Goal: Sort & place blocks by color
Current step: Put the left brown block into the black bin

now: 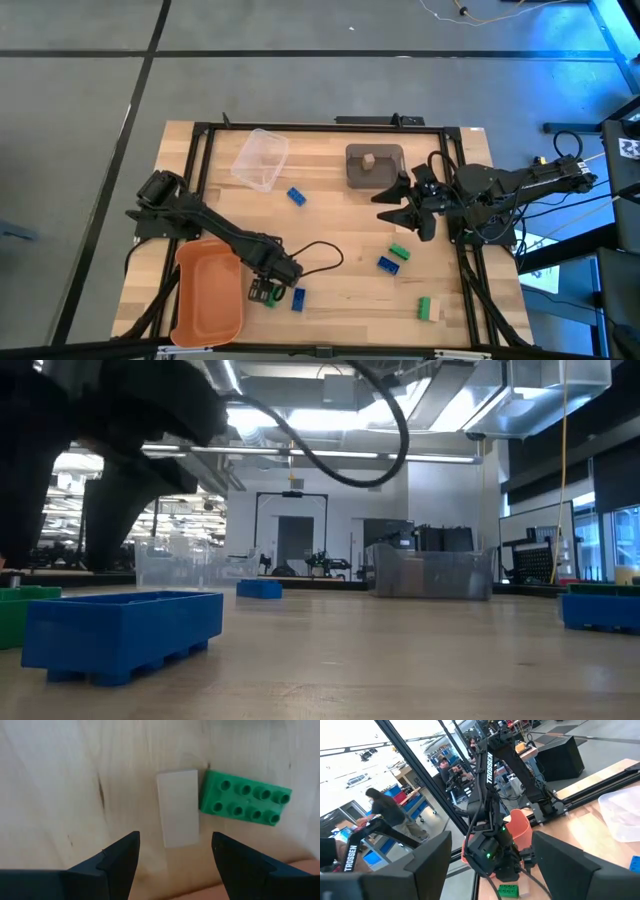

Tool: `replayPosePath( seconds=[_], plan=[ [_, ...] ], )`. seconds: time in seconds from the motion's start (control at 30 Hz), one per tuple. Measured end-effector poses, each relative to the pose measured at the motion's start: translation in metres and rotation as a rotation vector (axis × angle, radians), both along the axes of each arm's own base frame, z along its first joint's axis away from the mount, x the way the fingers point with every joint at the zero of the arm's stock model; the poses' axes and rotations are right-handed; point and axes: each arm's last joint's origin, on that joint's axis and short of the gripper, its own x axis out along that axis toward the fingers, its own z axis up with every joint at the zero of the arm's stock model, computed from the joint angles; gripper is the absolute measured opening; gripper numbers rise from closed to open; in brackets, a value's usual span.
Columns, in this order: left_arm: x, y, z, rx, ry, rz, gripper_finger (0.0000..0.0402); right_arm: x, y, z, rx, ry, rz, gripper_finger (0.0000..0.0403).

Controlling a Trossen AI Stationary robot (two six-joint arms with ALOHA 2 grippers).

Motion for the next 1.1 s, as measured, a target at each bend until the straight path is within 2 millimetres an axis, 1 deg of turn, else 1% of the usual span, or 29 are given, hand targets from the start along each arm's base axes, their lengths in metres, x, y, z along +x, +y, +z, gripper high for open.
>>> replayPosePath(
  seconds=[0.1, 0.23, 0.43, 0.7, 0.87, 1.1],
  plan=[
    [-0.004, -0.002, -0.006, -0.006, 0.006, -0.009, 0.024, 0.0, 0.0, 0.0, -0.011, -0.002, -0.015, 0.0277],
    [-0.006, -0.006, -0.009, -0.012, -0.001, -0.029, 0.024, 0.0, -0.001, 0.0, -0.012, -0.002, -0.02, 0.0277],
    [-0.008, -0.011, -0.016, -0.028, -0.046, -0.036, 0.024, 0.0, -0.001, 0.0, -0.012, -0.002, -0.02, 0.0277],
    [-0.011, -0.011, -0.022, 0.071, -0.094, -0.01, 0.024, 0.0, -0.001, 0.0, -0.012, -0.002, -0.033, 0.0277],
    [-0.011, -0.01, -0.022, 0.079, -0.099, -0.011, 0.024, 0.0, -0.001, 0.0, -0.013, -0.002, -0.035, 0.0277],
    [-0.01, -0.013, -0.034, 0.084, -0.058, 0.008, 0.024, 0.0, -0.001, 0.0, -0.015, -0.002, -0.036, 0.0277]
  ],
)
